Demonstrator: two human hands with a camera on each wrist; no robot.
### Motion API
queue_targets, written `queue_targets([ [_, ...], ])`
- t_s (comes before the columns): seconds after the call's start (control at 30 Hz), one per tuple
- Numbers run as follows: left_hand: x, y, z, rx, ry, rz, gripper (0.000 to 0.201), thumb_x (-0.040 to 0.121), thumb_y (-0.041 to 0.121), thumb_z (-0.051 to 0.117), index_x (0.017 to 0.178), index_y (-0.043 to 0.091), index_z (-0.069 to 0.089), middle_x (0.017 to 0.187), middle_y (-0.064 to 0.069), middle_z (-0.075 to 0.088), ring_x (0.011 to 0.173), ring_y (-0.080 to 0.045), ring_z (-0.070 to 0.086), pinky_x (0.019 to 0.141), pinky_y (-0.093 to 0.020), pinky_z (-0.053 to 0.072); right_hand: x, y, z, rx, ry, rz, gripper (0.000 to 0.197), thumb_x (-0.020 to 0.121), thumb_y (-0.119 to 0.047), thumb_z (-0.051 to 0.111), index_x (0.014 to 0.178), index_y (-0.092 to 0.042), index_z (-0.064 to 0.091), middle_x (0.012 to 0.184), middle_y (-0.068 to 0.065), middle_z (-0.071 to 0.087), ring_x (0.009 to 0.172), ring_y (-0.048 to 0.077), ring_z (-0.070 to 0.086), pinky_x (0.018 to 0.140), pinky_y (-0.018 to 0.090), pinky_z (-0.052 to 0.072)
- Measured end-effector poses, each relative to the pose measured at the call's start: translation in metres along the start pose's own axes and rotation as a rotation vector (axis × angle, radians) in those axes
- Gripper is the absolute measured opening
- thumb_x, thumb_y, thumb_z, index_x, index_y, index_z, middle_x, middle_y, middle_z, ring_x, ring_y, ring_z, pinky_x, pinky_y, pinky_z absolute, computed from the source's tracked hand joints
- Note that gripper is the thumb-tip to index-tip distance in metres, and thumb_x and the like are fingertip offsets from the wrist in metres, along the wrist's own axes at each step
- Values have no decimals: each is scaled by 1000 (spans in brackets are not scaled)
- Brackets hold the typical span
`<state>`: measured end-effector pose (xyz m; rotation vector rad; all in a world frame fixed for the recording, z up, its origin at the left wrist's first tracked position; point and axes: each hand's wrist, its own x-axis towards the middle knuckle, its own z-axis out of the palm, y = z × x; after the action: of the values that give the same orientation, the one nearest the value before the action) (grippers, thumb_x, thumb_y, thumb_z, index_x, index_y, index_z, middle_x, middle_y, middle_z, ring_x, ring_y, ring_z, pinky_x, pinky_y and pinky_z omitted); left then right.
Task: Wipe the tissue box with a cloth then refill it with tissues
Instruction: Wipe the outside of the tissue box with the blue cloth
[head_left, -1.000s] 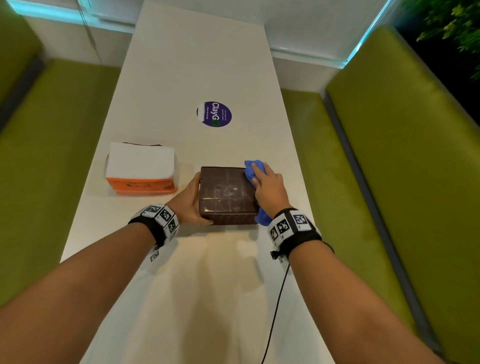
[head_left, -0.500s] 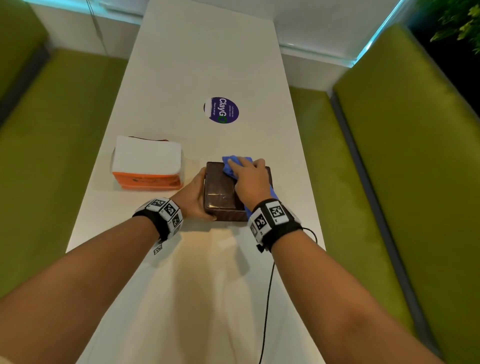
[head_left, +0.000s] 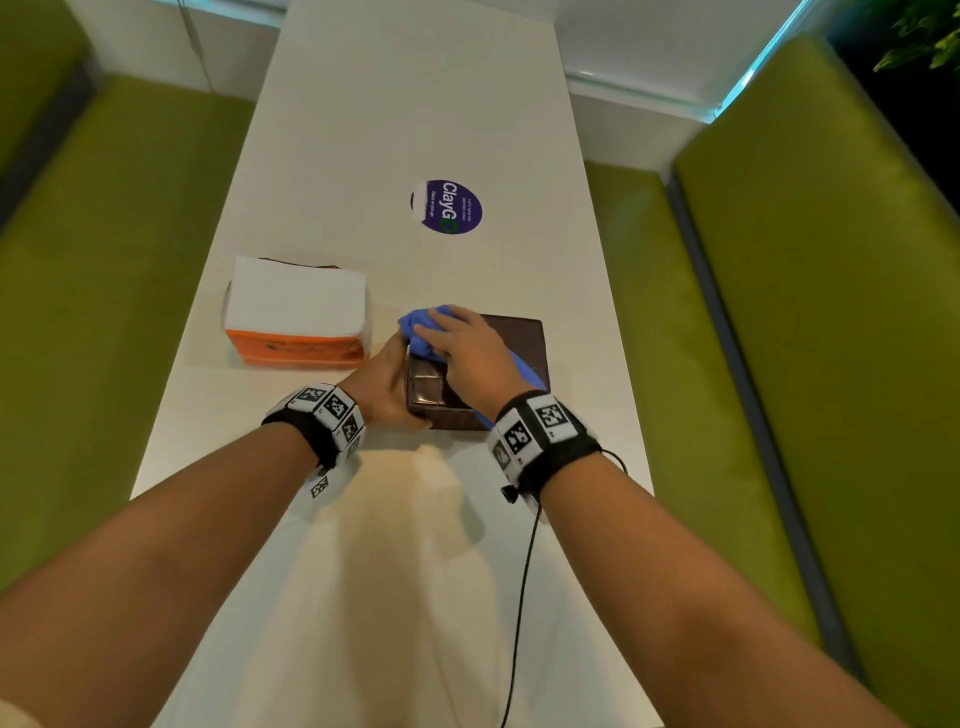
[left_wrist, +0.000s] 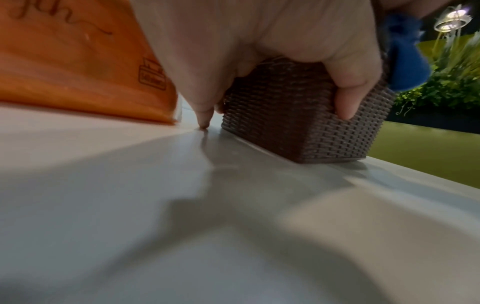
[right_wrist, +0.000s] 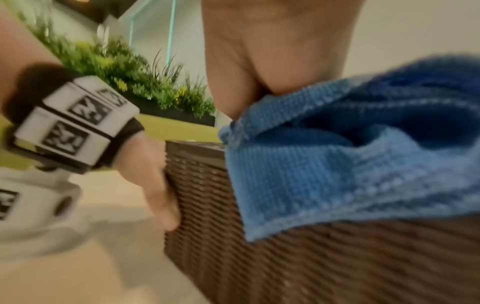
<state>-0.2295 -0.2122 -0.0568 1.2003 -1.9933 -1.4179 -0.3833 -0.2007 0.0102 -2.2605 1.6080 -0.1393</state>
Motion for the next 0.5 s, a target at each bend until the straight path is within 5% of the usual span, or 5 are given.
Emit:
queue_targets([
  [0.07,-1,-1,-4,14,-20,-5,136,37,51,88,144,4,19,141,-10,43,129,-22,47,109,-45,40,-22,1,3,84,-18,-142,48,85,10,49,127,-8,59,141,13,50,137,33,36,113,35,30],
  [0.17,0,3,-4,4,-25,18,130,40,35,89,144,4,17,138,-6,43,121,-7,51,106,-30,43,-56,21,-4,128,-69,-259,43,81,14,52,115,-6,68,130,12,61,130,32,46,106,25,32],
  [0.27,1,3,-4,-51,-15,75,125,42,34,86,142,8,18,137,-5,42,122,6,46,107,-17,38,-68,55,-22,112,-63,-55,51,81,19,47,116,-10,68,134,5,58,133,23,43,106,14,25],
  [0.37,0,3,-3,-69,-11,111,122,41,39,82,140,17,14,133,2,40,115,27,37,97,2,31,-70,68,-24,148,123,221,64,72,26,42,121,-9,64,139,7,54,135,25,40,114,24,26],
  [0.5,-2,7,0,-133,-22,49,120,40,36,83,138,17,16,134,-1,42,114,19,45,97,-6,36,-70,22,10,104,196,272,60,78,17,45,131,-9,55,145,12,46,140,28,31,116,30,23],
])
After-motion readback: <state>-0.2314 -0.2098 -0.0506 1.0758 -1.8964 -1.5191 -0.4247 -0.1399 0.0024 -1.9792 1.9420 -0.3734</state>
